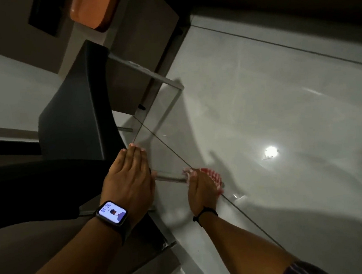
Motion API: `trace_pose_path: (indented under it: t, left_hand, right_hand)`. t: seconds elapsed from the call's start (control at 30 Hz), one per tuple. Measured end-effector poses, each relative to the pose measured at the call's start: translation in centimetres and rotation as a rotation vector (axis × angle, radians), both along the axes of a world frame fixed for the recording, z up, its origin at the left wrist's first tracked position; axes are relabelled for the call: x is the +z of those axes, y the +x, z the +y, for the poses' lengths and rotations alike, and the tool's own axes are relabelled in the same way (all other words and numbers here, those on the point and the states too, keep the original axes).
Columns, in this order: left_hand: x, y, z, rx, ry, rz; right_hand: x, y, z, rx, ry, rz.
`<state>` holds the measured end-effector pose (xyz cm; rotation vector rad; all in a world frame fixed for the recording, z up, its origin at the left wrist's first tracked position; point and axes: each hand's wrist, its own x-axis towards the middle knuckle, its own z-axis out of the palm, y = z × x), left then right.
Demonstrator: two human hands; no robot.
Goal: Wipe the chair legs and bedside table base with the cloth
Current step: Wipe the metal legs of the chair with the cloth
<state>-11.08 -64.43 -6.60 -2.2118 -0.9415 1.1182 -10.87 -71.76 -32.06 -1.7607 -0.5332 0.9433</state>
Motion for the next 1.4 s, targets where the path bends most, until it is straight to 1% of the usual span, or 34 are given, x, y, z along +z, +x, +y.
trace_pose_path:
  t: [0.03,0.1,0.13,0.23,0.33,0.43,0.47,0.53,0.63,0.67,0.73,0.77,0.8,0.87,0.9,0.93,1.0,1.03,1.1,1.13,1.23,1.3,1.33,1.4]
  left_hand:
    - [-0.2,0.0,0.0,-0.014,-0.002,-0.021]
    - [-0.2,0.2,-0.1,0.0,-0.02,-0.003]
    - [-0.1,0.4,-0.2,0.015,-0.033,0.023]
    - [0.2,0.8,-0.2,0.057,-0.08,0.154]
    - [0.3,1.2,0.0,0.06,-0.114,0.201]
    - [0.3,1.6,0.1,0.077,-0.13,0.238]
    - [0.2,1.6,0.1,0.072,-0.135,0.249]
    - [-0.2,1.1,0.1,0.056,-0.15,0.239]
    - [-0.6,0.7,0.4,0.027,-0.152,0.212]
    - [-0.7,0.7,0.4,0.029,-0.163,0.22]
    - [-0.7,1.1,0.4,0.055,-0.19,0.27]
    - [-0.7,1.5,0.4,0.062,-0.198,0.293]
    - [-0.7,1.7,0.4,0.054,-0.206,0.303]
    - [-0.7,1.6,0.3,0.051,-0.214,0.302]
    - [-0.7,1.5,0.2,0.058,-0.215,0.294]
    - [-0.7,1.2,0.0,0.066,-0.215,0.295]
    - [-0.8,1.0,-0.5,0.08,-0.228,0.322]
    - [-1.0,1.1,-0.7,0.087,-0.235,0.335]
    - [-0.7,1.1,-0.4,0.078,-0.22,0.329]
    - [-0.7,1.4,-0.3,0.068,-0.219,0.318]
    - [-1.3,2.3,-0.1,0.08,-0.218,0.292]
    - [-1.5,2.4,-0.1,0.083,-0.202,0.281]
    - [-1.4,2.3,-0.1,0.088,-0.198,0.269]
    - [-1.1,1.8,0.5,0.059,-0.187,0.208]
  right_hand:
    - [-0.8,-0.2,-0.2,-0.066,-0.045,0.067]
    - [-1.1,-1.0,0.1,-0.127,-0.01,0.214]
    - [-0.4,-1.4,0.6,-0.137,0.017,0.24]
    - [3.7,-2.3,2.2,-0.118,0.114,0.268]
    - [7.8,-2.8,2.8,-0.09,0.276,0.321]
    - [8.4,-2.6,2.1,0.01,0.408,0.256]
    - [7.5,-2.5,1.9,0.061,0.379,0.214]
    - [5.0,-2.2,1.3,0.126,0.206,0.163]
    - [0.0,-1.3,0.6,0.008,-0.102,0.151]
    - [-1.3,-0.8,0.8,0.007,-0.191,0.144]
    - [-3.2,-0.3,1.4,0.097,-0.303,0.137]
    - [-4.1,-0.6,1.8,0.134,-0.316,0.168]
    - [-4.7,-0.9,2.1,0.13,-0.296,0.241]
    - [-5.1,-2.3,2.2,0.006,-0.207,0.437]
    - [-4.3,-2.9,2.0,-0.051,-0.161,0.488]
    - [-2.3,-3.4,1.9,-0.076,-0.118,0.496]
    - [2.9,-3.6,1.5,-0.062,0.001,0.428]
    - [5.0,-3.7,1.2,-0.037,0.057,0.343]
    - [7.4,-4.5,1.3,0.085,0.158,0.045]
    - [7.5,-4.6,1.4,0.141,0.182,-0.034]
    - [4.6,-4.8,1.4,0.138,0.139,-0.038]
    - [2.5,-3.8,0.6,0.077,0.036,0.057]
    - [1.2,-3.1,0.3,0.03,-0.016,0.14]
    - [-1.2,-2.1,0.0,-0.051,-0.095,0.257]
